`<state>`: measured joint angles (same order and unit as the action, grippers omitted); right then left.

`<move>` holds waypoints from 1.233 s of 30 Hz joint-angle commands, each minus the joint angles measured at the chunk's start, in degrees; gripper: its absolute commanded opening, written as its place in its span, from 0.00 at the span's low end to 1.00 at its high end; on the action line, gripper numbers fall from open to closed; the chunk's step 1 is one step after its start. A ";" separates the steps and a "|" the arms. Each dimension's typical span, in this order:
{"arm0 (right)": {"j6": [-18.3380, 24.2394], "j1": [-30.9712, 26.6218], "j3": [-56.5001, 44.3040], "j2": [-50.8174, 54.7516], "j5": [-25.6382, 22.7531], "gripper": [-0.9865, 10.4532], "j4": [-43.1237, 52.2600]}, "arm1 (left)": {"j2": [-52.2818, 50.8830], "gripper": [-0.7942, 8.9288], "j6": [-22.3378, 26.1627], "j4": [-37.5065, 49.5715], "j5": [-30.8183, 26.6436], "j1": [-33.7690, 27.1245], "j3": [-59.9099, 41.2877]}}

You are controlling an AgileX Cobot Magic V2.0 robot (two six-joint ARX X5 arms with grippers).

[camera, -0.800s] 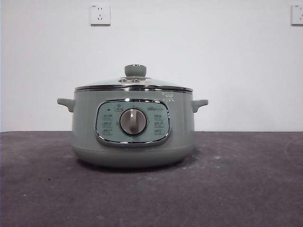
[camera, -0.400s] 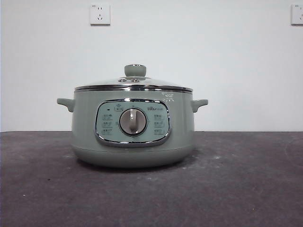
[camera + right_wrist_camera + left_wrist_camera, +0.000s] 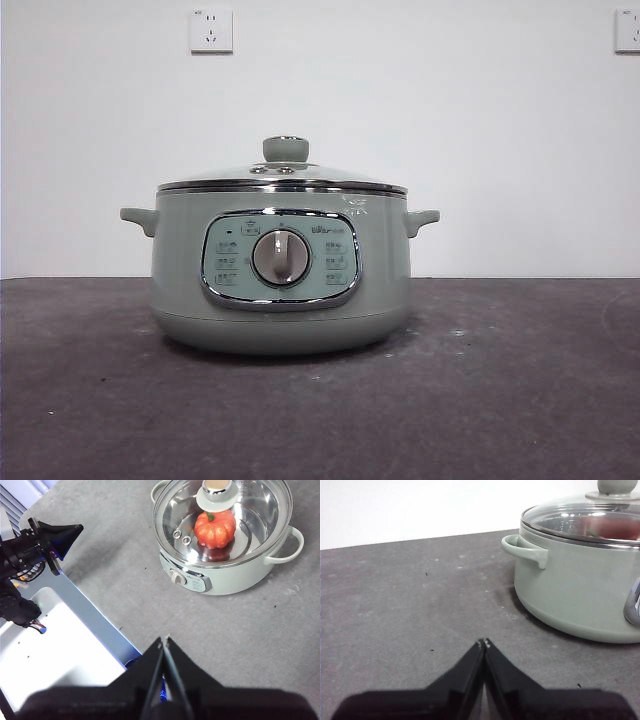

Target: Pick up the pumpkin,open the lid,put the pumpkin in the pot,close the lid

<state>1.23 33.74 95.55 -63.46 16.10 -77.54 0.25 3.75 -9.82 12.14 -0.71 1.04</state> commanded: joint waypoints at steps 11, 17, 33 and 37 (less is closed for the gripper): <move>0.83 -0.96 -0.07 0.85 -1.62 0.09 -0.79 | -0.17 0.08 -0.63 -0.02 -0.04 -0.15 -0.87; 2.82 -6.51 -1.05 6.38 -2.47 0.09 11.15 | -0.17 0.08 -0.63 -0.02 -0.04 -0.15 -0.87; 3.58 -27.63 -41.18 37.99 -2.69 0.09 49.46 | -0.17 0.08 -0.63 -0.02 -0.04 -0.15 -0.87; 0.98 -28.24 -54.71 44.44 -2.97 0.09 57.35 | -0.17 0.08 -0.63 -0.02 -0.04 -0.15 -0.87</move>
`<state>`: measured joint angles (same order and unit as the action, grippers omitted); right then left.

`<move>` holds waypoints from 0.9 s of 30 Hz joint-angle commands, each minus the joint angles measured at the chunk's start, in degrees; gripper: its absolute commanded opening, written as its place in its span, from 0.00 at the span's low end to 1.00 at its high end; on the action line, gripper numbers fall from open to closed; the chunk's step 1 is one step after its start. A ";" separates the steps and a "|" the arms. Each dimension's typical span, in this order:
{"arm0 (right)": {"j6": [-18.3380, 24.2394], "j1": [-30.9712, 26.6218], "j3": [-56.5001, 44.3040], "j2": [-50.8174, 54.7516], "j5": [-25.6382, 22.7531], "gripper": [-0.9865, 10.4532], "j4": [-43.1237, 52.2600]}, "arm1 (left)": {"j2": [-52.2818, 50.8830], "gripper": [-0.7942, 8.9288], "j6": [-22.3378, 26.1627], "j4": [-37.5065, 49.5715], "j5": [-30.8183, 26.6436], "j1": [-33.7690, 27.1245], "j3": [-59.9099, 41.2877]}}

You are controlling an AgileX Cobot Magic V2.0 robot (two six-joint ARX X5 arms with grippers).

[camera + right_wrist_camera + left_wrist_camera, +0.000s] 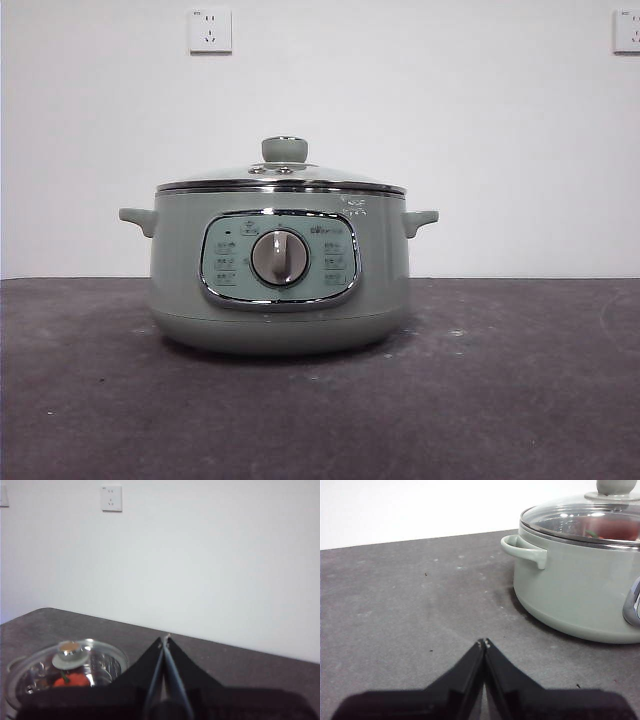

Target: Pick up the pumpkin,open the lid,put the pumpkin in the pot,close the lid

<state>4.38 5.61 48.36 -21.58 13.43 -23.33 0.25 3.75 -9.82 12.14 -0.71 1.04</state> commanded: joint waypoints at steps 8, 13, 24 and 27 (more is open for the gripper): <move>-3.48 -0.11 -25.22 12.90 -0.37 0.09 11.78 | -0.17 0.08 -0.63 -0.02 -0.04 -0.15 -0.87; -3.56 -0.09 -31.61 16.96 -4.33 0.09 12.20 | -0.17 0.08 -0.63 -0.02 -0.04 -0.15 -0.87; -6.49 -0.07 -42.25 21.51 -7.78 0.09 12.57 | -0.17 0.08 -0.63 -0.02 -0.07 -0.15 -0.87; -6.58 0.07 -43.43 21.51 -7.80 0.09 12.57 | -0.17 0.08 -0.63 -0.02 -0.04 -0.15 -0.87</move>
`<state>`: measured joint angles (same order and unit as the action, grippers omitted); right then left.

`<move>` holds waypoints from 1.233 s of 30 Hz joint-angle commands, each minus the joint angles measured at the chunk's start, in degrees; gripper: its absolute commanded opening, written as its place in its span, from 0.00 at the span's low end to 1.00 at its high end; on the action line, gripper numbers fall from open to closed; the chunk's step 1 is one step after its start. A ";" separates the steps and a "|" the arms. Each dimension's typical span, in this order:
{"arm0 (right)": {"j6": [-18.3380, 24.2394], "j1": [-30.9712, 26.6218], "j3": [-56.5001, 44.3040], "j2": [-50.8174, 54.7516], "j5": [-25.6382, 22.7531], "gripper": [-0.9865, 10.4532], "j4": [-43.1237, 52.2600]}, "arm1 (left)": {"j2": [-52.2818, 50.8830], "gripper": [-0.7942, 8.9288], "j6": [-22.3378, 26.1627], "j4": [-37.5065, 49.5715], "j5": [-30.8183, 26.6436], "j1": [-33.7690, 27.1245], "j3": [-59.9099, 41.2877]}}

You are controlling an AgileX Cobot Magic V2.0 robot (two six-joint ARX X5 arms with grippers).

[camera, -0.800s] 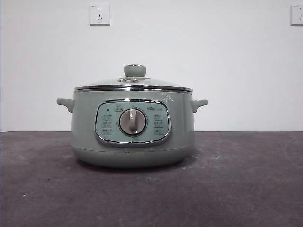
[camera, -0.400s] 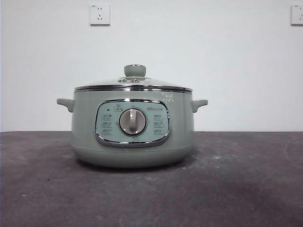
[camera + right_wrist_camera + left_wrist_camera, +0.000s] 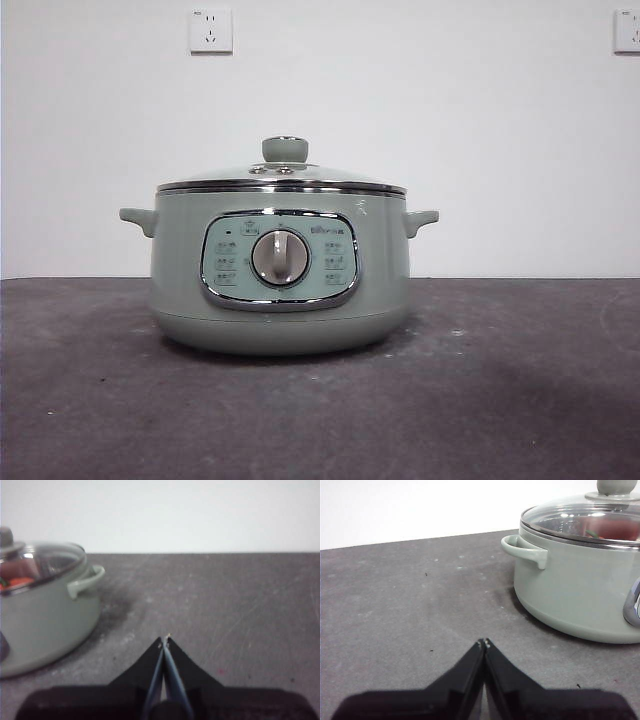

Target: Pick up the pumpkin,open the lid,put the pumpkin in the pot,close the lid

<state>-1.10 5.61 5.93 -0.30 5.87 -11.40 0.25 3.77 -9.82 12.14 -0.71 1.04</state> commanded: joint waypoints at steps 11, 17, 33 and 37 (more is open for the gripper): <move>-1.22 0.07 -4.28 0.22 -0.26 0.09 0.52 | -0.17 0.08 -0.68 -0.02 -0.04 -0.15 -0.87; -2.23 0.07 -5.05 0.22 -0.28 0.09 0.20 | -0.17 0.08 -0.68 0.02 -0.04 -0.15 -0.87; -2.47 0.07 -5.03 0.20 -0.26 0.09 0.17 | -0.17 0.08 -0.66 0.02 -0.04 -0.15 -0.87; -2.47 0.09 -5.03 0.20 -0.26 0.09 0.20 | -0.17 0.08 -0.66 0.02 -0.04 -0.15 -0.87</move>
